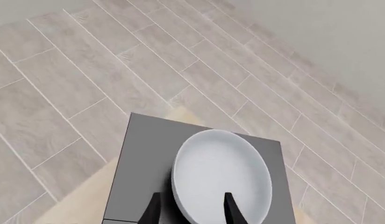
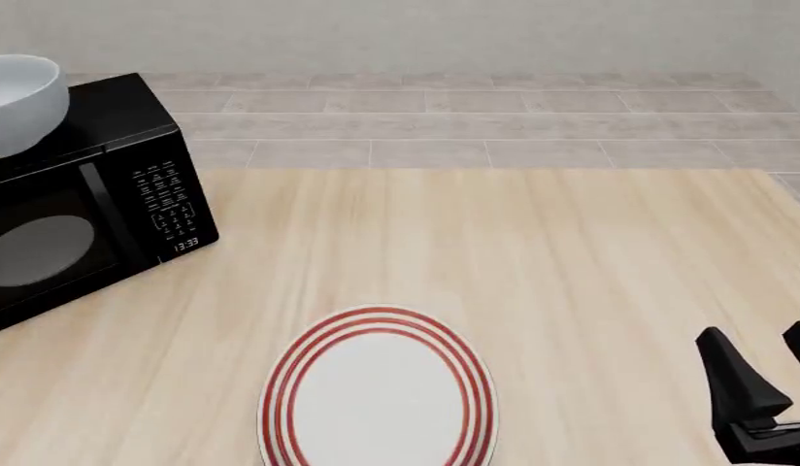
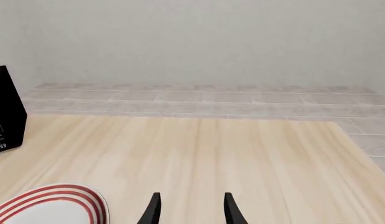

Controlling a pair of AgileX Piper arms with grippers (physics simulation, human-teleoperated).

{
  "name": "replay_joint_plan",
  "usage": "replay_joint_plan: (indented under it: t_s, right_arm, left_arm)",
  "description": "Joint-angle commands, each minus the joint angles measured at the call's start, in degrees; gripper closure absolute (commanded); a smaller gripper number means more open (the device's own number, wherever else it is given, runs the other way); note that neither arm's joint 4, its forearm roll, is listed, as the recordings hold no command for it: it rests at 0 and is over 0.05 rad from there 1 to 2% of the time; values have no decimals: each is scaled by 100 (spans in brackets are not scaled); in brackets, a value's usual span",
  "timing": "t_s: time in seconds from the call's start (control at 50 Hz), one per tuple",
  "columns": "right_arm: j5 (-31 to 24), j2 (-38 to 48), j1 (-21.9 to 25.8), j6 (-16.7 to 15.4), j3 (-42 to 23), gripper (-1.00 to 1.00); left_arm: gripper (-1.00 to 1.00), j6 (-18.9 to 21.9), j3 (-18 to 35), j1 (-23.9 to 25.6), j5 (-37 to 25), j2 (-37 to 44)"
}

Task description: Pick up the white bowl and put it on the plate.

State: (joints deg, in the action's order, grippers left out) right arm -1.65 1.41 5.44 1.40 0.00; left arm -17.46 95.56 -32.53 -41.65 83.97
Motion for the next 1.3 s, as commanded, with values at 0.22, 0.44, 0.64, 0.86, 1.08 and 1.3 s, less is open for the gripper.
replay_joint_plan:
  t_s: [0.22,0.44,0.64,0.86,1.08,1.3]
  right_arm:
    - [-25,-93,31,-12,0,-100]
    - [-31,-114,36,-24,0,-100]
    - [-20,-97,88,-35,0,-100]
    - [-35,-128,125,-88,0,-100]
    - [-61,-135,108,-97,0,-100]
    - [-62,-133,119,-90,0,-100]
  left_arm:
    - [-100,179,87,-90,43,497]
    - [-100,485,-61,-258,259,640]
    - [-100,577,-74,-64,369,751]
    - [-100,331,-69,276,530,1078]
    - [-100,388,-150,251,565,1147]
    - [-100,457,-201,79,595,1158]
